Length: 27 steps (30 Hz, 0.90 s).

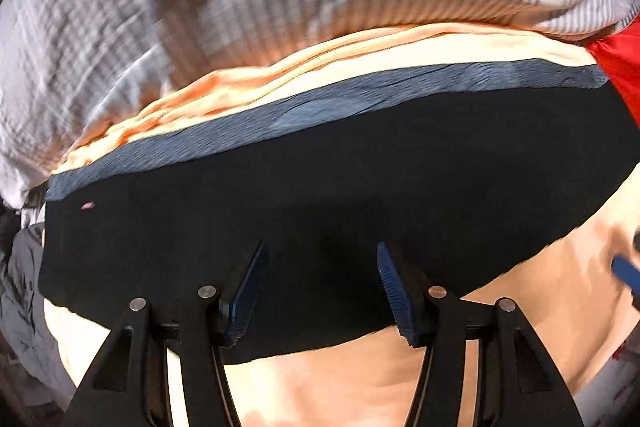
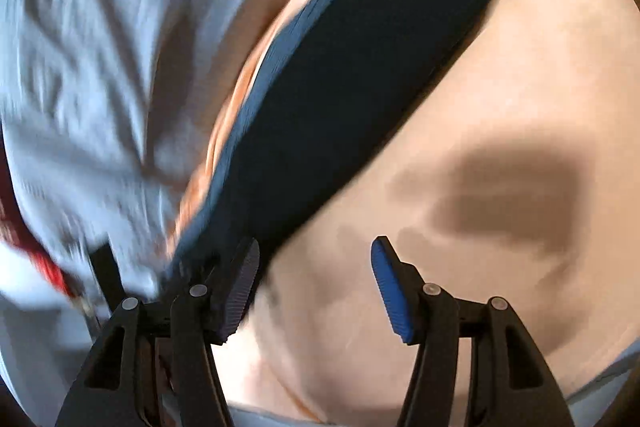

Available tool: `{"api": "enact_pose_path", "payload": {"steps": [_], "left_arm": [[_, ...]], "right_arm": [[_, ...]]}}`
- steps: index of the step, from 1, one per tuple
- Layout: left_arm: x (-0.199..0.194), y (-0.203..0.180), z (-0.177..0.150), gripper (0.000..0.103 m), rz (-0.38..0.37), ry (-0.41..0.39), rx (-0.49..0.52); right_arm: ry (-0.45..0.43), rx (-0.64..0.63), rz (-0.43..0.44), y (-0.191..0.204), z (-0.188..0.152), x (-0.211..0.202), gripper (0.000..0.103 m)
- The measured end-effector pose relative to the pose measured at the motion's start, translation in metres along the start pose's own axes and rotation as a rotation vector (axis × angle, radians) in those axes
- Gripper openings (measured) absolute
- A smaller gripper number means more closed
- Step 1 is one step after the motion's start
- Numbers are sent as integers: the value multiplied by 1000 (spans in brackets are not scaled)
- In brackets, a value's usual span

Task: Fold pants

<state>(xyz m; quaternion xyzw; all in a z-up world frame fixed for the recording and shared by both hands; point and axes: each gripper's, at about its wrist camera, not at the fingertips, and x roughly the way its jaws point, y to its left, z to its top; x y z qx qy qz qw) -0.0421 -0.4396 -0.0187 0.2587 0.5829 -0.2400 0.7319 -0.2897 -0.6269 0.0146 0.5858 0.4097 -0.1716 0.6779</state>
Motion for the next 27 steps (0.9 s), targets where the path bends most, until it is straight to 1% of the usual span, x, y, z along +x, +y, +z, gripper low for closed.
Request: {"api": "enact_pose_path", "payload": {"steps": [4,6,7,10,13,14,15,16,21,24,26,27], "left_arm": [[5,-20,16,58,-19,-6,-42],[12,-31,21,58,-17,-3,-53],[17,-37,22,58,-4,0,-48],[25,-44,21,58,26,2,-33],[27,-46,20,59,45,-7,-14],[28,-45,19,62,48,-8,-14],[28,-45,19,68,64,-11,-15],[28,-45,19,70,75,-13,-16],[31,-39,25,70,76,0,-39],[14,-47,33,70,29,-36,-56],[5,-53,41,70,5,-70,-58],[2,-58,47,70,-8,-89,-61]], "right_arm": [[-144,90,37,-37,39,-17,63],[-179,95,30,-48,53,-18,63],[-185,97,36,-53,58,-16,63],[-183,112,64,-65,69,-8,63],[-191,114,118,-70,82,-5,63],[-191,109,132,-69,86,-2,63],[-190,105,145,-68,90,-1,65],[-189,104,156,-67,94,1,65],[-173,83,199,-61,117,10,65],[-132,70,207,-57,127,19,64],[-98,81,213,-54,130,21,55],[-79,87,218,-54,131,22,39]]}}
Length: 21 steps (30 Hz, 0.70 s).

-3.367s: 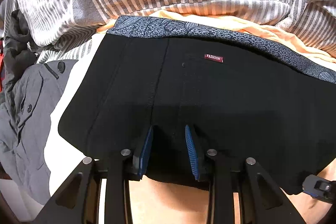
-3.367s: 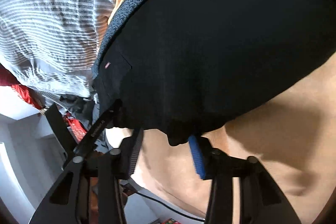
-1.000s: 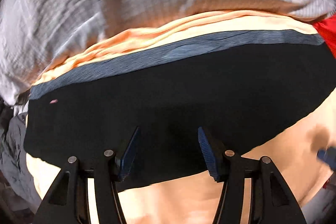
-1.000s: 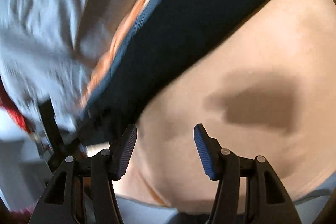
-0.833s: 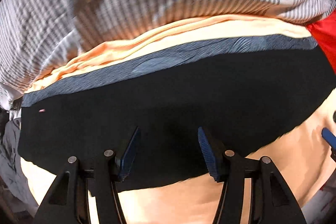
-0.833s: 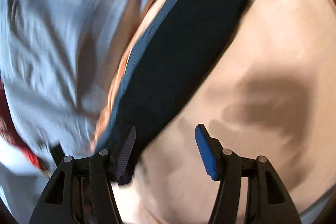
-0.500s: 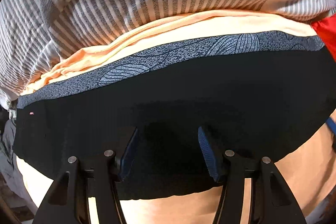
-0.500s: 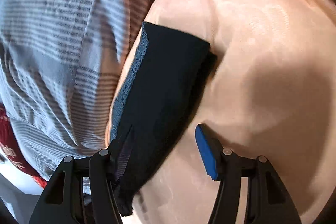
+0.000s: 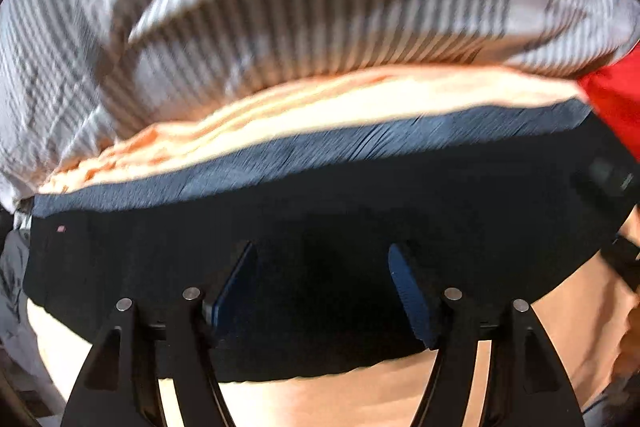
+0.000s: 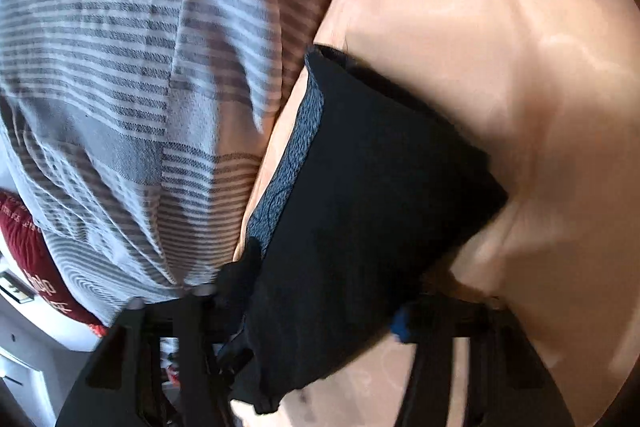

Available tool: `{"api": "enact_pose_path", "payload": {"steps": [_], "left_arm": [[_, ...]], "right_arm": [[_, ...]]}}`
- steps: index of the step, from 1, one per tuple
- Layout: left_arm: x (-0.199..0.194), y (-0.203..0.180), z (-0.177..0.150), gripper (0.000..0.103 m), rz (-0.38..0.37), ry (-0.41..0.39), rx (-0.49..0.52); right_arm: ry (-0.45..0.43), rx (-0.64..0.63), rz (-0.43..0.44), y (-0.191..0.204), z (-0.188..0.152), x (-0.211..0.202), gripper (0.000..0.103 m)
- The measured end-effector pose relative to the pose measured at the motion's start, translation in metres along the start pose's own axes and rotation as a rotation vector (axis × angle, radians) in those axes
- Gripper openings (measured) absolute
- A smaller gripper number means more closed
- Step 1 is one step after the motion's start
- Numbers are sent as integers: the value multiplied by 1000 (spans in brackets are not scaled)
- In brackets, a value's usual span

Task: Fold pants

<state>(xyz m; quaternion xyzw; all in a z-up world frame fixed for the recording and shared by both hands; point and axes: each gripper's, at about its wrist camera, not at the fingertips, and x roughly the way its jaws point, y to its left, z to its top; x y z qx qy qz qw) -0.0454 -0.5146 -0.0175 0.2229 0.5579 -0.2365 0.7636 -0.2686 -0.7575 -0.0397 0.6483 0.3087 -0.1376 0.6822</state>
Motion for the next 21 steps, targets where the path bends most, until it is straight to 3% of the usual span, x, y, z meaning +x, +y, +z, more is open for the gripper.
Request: {"api": "enact_pose_path", "payload": {"steps": [1,2,6,10,12,15,17,21], "left_arm": [[-1,-5,6,70,-13,-14,-6],[0,-8,10,70,-17,-19,-11],[11,-15,24,70,-31,-42,-65],[35,-16,35,70,22,-43,-87],[58,-19,36,70,27,20,-66],[59,-26,32,70,53,-44,13],[55,-19,32,70,23,-28,15],[40,24,27,70,-63,5,-84]], "right_arm": [[13,9,8,0,0,-1,22],[18,17,16,0,0,-3,17],[35,-15,56,13,-3,-16,16],[48,-98,79,40,-10,-23,16],[51,-120,93,50,-15,-26,16],[64,-164,101,68,-23,-26,16],[67,-199,97,83,-30,-24,16],[66,-280,72,112,-44,-26,16]]}}
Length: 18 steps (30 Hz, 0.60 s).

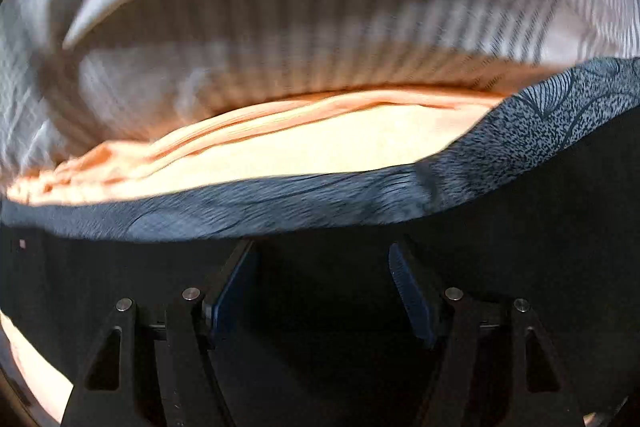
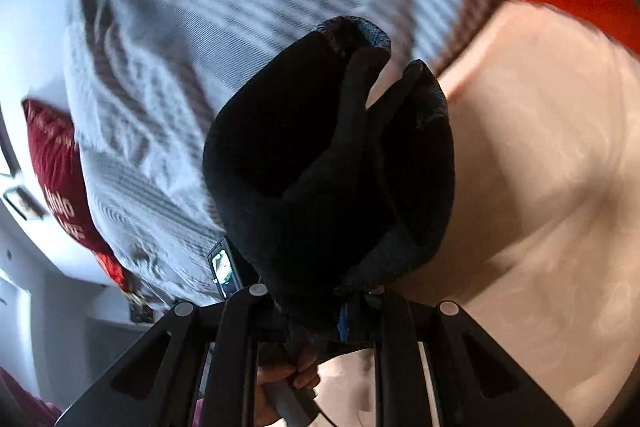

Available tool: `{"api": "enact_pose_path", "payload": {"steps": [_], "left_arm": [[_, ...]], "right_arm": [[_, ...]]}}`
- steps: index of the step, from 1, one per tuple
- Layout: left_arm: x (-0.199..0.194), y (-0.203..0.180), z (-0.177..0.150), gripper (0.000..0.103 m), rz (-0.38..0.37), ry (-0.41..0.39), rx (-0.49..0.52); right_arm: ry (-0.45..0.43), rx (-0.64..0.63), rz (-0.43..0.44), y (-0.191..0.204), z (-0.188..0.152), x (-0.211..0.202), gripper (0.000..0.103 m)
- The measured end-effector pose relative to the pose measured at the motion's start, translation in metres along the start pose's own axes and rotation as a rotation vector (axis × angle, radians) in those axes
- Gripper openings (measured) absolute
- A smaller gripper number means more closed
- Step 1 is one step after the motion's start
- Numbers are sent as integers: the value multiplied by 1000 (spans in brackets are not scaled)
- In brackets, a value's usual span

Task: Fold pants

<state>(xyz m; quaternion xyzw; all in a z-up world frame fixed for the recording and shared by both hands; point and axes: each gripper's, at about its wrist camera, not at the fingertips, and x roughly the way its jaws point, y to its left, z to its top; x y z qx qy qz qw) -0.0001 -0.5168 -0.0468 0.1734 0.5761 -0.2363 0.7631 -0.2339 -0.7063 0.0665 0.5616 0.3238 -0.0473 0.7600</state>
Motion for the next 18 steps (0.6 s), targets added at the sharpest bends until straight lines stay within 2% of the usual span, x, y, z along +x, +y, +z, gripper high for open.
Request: {"api": "enact_pose_path", "payload": {"steps": [5,9,10,11,18], "left_arm": [[-27,64,-14,70,-30,-13,-39],[-39,117,-27,70,-10,-2,-76],[-42,131,-33,70,-11,9,-94],[-50,128,-44,70,-7,15,-107],[-56,221,-72,70,52,42,-206]], "right_arm": [[26,-197,-119,59,-16,18,16],[59,-336,-202,104,-40,50,16],[70,-372,-226,114,-47,61,16],[80,-408,-253,122,-55,72,16],[187,-678,-472,163,-128,180,16]]}}
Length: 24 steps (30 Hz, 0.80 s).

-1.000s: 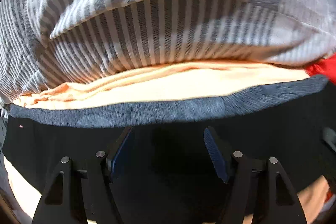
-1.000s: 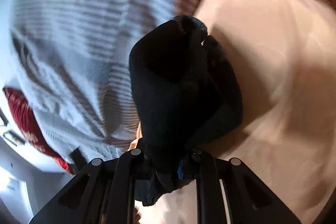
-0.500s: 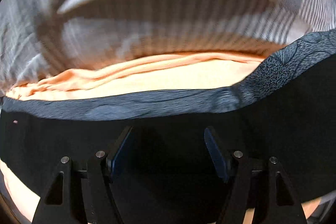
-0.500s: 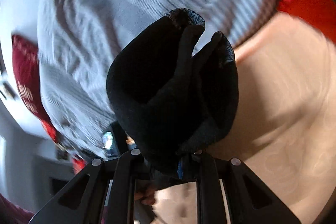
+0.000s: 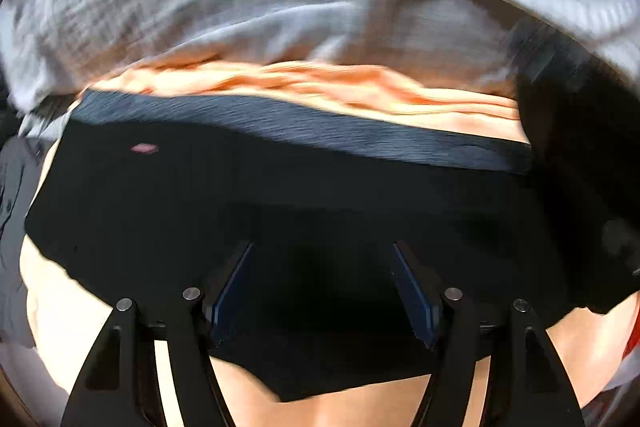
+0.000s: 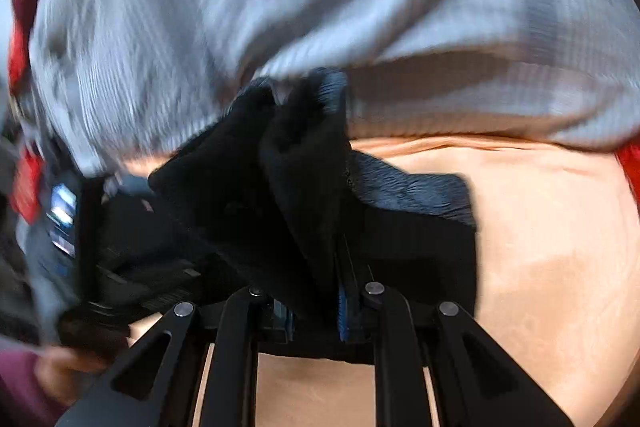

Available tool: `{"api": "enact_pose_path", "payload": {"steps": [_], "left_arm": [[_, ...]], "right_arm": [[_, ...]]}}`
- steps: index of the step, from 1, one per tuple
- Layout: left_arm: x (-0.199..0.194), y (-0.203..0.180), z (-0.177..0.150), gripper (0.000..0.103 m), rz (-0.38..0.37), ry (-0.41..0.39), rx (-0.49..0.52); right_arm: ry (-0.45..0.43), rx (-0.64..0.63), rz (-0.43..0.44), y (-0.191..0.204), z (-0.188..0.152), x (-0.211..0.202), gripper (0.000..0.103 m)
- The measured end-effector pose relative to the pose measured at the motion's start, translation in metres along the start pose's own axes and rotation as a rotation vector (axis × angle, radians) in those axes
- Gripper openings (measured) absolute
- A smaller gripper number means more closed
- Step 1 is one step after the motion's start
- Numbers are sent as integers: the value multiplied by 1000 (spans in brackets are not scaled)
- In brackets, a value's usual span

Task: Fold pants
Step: 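Release the folded edge with the right gripper onto the trousers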

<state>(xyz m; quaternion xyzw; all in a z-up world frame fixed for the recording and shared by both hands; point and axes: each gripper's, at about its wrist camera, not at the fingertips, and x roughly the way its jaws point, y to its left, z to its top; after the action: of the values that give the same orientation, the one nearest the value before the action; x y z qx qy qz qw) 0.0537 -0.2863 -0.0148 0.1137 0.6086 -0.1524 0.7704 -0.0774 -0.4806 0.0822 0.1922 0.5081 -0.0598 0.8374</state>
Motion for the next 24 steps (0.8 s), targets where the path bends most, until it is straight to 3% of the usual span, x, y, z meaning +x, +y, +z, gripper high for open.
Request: {"api": "enact_pose_path", "payload": {"steps": [5,8,9,10,12,14,16,24], "left_arm": [[6,48,-6,70,25,15,-31],[14,61,-10,70,8,28,-38],[14,63,-11,70,-1,28,-36],[13,64,-12,70,-9,26,-28],[14,65,-10,70,-18,23,-5],[8,58,-9,70,-47,16,25],[0,47,-10,70,-96,11,49],[-22,-25,-3,70,-368,18,144]], "right_arm": [[114,-160,-168,63,-21,65,17],[127,-279,-288,87,-33,84,29],[115,-333,-327,99,-34,84,36],[107,-393,-350,110,-38,83,52],[93,-477,-340,123,-53,74,62],[67,-517,-308,126,-68,54,62],[56,-497,-287,122,-76,34,62],[119,-167,-210,55,-76,0,63]]}}
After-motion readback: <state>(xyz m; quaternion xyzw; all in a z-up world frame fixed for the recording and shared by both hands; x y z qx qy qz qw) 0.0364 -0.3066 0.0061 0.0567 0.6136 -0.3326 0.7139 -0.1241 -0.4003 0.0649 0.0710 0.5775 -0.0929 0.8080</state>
